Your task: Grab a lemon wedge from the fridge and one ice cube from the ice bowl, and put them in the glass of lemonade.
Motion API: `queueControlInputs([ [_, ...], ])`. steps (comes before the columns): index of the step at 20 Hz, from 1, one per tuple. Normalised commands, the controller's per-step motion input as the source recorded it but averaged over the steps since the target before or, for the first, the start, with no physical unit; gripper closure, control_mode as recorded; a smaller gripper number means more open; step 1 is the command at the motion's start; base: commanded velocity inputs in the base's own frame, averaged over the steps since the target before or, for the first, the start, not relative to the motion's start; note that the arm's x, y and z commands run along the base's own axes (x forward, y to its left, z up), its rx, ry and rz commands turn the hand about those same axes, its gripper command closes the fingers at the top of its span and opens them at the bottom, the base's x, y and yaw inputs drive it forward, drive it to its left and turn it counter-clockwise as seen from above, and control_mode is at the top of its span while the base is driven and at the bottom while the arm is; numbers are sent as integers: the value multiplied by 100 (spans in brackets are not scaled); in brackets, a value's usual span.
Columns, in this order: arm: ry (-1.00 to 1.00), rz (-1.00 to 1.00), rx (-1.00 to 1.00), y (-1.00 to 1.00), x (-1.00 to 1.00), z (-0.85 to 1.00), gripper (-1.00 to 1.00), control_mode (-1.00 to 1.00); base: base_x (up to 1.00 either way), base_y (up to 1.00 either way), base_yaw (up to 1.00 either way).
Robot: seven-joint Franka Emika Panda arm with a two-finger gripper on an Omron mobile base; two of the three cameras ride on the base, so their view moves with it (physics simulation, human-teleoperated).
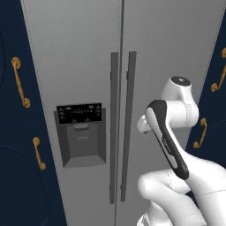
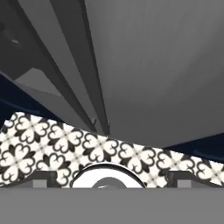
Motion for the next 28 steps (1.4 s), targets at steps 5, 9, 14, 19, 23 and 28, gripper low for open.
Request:
queueControlInputs([
  [5,0,-3,0,-2,10,-1,-100,-100,0,0,0],
  [9,0,0,0,0,-43,-13,-100,100,-50,6,7],
  [14,0,0,0,0,0,0,-100,100,-64,59,46],
  [19,0,0,0,0,0,0,-100,100,9,81,69],
  [23,0,0,0,0,0,0,-100,100,67,64,65],
  [28,0,0,0,0,0,0,-100,100,100,52,56],
])
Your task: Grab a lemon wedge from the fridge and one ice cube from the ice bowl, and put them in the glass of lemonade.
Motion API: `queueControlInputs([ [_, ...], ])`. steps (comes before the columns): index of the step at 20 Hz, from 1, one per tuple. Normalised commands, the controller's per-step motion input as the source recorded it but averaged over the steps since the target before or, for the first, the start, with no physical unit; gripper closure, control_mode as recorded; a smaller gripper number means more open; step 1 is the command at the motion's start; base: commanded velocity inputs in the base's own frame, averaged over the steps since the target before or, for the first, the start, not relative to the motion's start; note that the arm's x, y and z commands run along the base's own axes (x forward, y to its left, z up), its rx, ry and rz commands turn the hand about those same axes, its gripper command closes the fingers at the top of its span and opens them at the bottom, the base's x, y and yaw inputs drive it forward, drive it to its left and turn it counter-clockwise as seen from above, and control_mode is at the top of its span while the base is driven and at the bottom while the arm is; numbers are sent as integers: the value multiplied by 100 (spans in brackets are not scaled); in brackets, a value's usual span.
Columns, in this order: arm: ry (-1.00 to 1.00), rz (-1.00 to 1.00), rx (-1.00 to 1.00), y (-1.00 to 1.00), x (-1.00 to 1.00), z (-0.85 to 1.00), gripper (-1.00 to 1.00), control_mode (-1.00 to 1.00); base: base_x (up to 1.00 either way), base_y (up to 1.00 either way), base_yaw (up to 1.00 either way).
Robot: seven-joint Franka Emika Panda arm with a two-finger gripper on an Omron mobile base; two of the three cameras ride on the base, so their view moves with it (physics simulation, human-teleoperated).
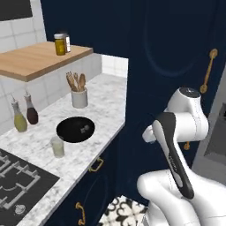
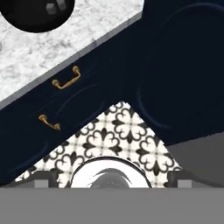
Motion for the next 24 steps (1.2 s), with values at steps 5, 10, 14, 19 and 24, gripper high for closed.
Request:
queueControlInputs([
  [5,0,0,0,0,0,0,-100,100,100,45,56],
  [10,0,0,0,0,0,0,-100,100,91,52,57],
  [14,-4,-1,-4,5,25,-18,-100,-100,27,15,13],
  [19,-5,-2,-9,37,86,-58,-100,-100,0,0,0],
  [24,2,-4,-7,9,55,-35,-100,-100,0,0,0],
])
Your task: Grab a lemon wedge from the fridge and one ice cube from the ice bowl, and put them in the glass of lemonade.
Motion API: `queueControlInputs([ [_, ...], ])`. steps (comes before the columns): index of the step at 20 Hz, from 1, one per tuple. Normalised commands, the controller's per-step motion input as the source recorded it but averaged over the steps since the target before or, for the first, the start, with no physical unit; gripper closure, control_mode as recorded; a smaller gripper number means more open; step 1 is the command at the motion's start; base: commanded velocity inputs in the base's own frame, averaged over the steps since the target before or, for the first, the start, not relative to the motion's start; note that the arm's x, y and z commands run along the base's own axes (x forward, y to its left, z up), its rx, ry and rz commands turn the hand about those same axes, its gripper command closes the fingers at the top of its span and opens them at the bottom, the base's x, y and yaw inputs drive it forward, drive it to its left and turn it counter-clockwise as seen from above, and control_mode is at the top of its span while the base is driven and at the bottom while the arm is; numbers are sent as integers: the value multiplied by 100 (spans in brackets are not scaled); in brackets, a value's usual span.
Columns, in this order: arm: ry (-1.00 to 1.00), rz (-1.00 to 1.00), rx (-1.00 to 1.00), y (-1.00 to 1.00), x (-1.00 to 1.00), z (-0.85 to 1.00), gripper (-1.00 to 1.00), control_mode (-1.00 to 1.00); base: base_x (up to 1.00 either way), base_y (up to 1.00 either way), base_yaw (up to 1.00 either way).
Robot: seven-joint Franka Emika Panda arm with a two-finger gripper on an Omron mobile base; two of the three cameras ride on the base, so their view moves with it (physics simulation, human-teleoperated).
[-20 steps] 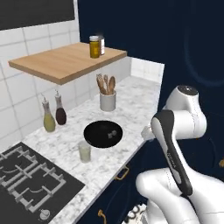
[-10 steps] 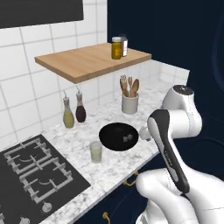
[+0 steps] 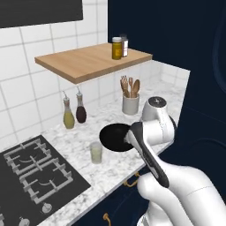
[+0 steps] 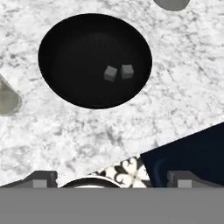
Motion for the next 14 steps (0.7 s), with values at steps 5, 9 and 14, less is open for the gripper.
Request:
queueControlInputs([
  [5,13,-25,2,6,36,-24,-100,-100,0,0,0],
  [9,15,-32,6,25,35,-9,-100,-100,0,0,0],
  [14,6,-18,0,9,43,-3,-100,-100,0,0,0],
])
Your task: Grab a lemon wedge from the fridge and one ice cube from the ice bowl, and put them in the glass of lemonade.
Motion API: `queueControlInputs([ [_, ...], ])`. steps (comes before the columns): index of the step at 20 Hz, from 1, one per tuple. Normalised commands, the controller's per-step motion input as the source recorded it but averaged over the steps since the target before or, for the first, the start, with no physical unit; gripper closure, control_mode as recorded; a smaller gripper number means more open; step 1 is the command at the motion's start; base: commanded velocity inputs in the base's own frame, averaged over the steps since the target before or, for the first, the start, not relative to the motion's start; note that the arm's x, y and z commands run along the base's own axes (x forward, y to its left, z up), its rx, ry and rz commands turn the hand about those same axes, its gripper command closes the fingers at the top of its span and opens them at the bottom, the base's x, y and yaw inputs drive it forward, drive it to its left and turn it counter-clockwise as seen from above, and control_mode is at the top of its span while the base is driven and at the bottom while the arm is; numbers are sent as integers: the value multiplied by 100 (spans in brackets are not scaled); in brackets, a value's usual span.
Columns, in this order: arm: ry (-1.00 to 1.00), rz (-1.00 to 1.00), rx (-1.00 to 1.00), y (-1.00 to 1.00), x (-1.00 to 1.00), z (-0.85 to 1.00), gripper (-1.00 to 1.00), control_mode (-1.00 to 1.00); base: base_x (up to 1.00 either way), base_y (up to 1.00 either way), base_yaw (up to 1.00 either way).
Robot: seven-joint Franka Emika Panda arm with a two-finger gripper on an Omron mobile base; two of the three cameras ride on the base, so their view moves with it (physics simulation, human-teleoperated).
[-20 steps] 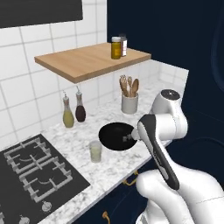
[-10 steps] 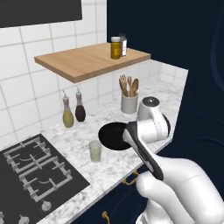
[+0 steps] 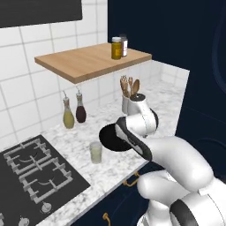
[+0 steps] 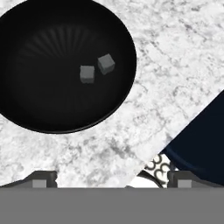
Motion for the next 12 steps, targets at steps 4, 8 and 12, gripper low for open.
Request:
queueControlInputs([
  [4,4,-9,0,0,35,-24,-100,-100,0,0,0],
  [8,4,-9,0,0,32,-43,-100,-100,0,0,0],
  [12,6,-10,0,0,35,-46,-100,-100,0,0,0],
])
